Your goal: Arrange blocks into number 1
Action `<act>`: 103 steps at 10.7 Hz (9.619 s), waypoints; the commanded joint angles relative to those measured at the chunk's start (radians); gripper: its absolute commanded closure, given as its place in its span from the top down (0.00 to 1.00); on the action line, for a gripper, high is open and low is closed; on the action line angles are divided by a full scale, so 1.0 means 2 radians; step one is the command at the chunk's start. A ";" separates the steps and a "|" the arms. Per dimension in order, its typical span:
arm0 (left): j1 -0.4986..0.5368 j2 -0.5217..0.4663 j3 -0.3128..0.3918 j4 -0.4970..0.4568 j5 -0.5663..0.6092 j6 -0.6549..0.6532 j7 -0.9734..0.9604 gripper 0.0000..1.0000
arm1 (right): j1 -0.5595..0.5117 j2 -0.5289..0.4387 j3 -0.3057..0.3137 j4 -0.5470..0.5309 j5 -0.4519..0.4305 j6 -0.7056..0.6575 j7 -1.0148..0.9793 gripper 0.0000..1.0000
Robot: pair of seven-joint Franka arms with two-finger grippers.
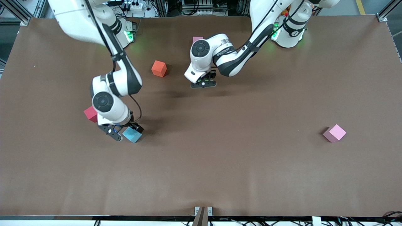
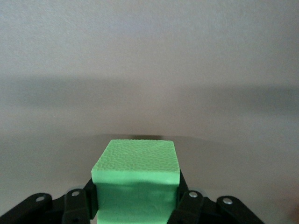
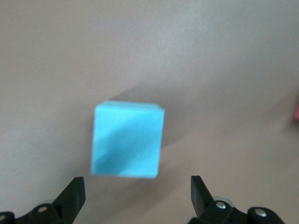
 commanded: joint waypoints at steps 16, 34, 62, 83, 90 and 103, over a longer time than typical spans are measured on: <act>-0.027 0.021 -0.001 0.004 0.032 0.034 -0.071 1.00 | -0.034 0.056 0.009 0.074 0.123 -0.008 -0.003 1.00; 0.212 -0.218 0.241 0.060 -0.068 -0.184 0.478 1.00 | 0.243 0.046 0.002 0.081 0.055 -0.016 0.045 0.00; 0.199 -0.275 0.297 0.154 -0.098 -0.373 0.467 1.00 | 0.366 0.015 -0.007 -0.019 0.024 0.027 0.078 0.21; 0.191 -0.282 0.287 0.219 -0.107 -0.453 0.480 1.00 | -0.003 -0.088 -0.054 0.014 0.010 -0.118 -0.307 1.00; 0.196 -0.284 0.272 0.230 -0.102 -0.455 0.481 1.00 | -0.134 -0.183 0.046 -0.049 0.008 -0.158 -0.388 1.00; 0.198 -0.285 0.274 0.230 -0.107 -0.453 0.482 1.00 | -0.171 -0.265 0.071 0.163 -0.028 -0.363 -0.451 1.00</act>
